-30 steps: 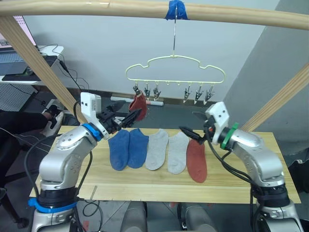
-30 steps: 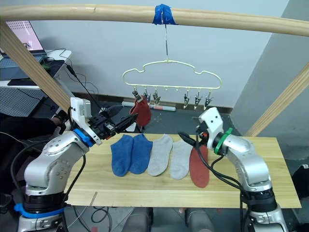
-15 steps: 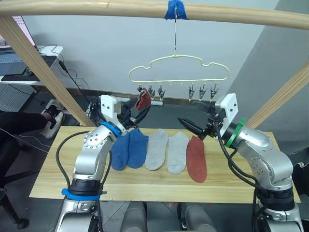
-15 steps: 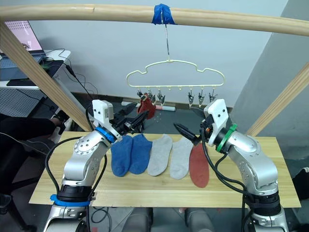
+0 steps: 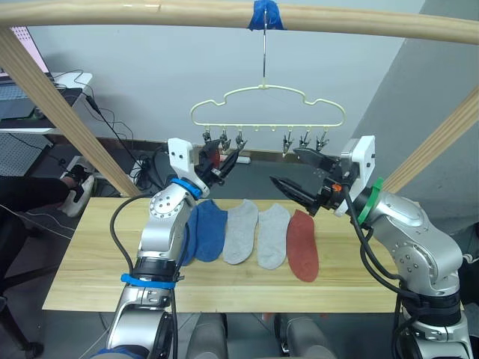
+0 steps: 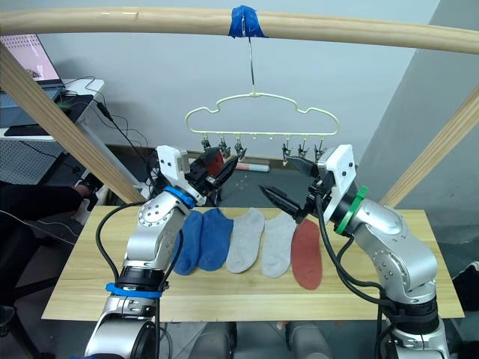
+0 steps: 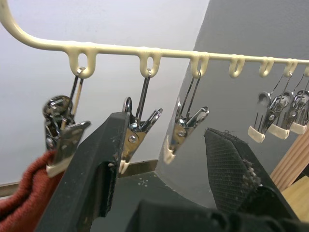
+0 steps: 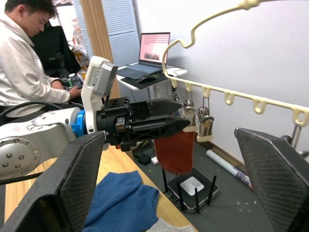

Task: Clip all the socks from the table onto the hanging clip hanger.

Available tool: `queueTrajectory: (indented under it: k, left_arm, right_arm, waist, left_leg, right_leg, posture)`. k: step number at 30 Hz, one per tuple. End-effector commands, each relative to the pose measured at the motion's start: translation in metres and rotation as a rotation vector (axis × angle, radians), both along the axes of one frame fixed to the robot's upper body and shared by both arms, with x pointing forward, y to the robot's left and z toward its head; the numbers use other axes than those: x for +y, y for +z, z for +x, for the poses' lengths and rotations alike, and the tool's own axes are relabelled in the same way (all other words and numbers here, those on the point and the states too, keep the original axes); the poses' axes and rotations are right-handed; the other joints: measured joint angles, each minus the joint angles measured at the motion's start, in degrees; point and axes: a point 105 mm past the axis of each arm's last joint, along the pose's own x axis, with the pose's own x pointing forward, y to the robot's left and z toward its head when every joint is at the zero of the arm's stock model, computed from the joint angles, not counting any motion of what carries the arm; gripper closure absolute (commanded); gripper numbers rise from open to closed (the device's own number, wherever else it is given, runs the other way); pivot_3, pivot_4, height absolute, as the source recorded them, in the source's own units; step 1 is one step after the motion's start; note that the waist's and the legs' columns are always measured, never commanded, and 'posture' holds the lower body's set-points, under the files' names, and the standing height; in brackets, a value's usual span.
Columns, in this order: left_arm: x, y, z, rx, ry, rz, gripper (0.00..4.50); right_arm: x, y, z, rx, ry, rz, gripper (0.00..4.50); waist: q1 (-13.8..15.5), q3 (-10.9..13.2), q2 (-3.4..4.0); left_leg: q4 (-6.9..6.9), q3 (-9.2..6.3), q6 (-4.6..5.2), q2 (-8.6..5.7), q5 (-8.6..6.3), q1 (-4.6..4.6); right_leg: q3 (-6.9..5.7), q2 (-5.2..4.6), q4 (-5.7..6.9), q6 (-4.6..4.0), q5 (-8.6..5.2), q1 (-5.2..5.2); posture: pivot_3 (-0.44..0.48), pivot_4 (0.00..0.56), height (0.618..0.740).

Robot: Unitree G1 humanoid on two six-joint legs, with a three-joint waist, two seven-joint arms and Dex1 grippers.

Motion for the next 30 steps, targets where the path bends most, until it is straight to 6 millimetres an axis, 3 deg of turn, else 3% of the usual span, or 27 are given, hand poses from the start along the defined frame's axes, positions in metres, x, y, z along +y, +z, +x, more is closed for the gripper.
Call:
queueTrajectory:
  k: [1,30]
  left_arm:
    - [0.001,0.014,0.001,-0.066,0.022,-0.002,1.72]
    - [0.004,0.019,0.02,-0.107,0.043,0.016,1.72]
  right_arm:
    - [0.001,0.011,-0.008,-0.053,0.008,0.011,0.0]
    - [-0.001,0.018,-0.006,-0.065,-0.012,0.014,0.0]
  waist:
    - [-0.03,0.0,0.0]
    - [-0.14,0.0,0.0]
  left_leg:
    - [0.0,0.0,0.0,0.0,0.0,0.0]
    - [0.04,0.0,0.0,-0.01,0.0,-0.01]
  right_leg:
    - [0.01,0.0,0.0,0.0,0.0,0.0]
    - [-0.01,0.01,0.03,0.0,0.0,0.0]
  posture:
    - [-0.026,0.199,0.74]
    - [-0.045,0.199,0.74]
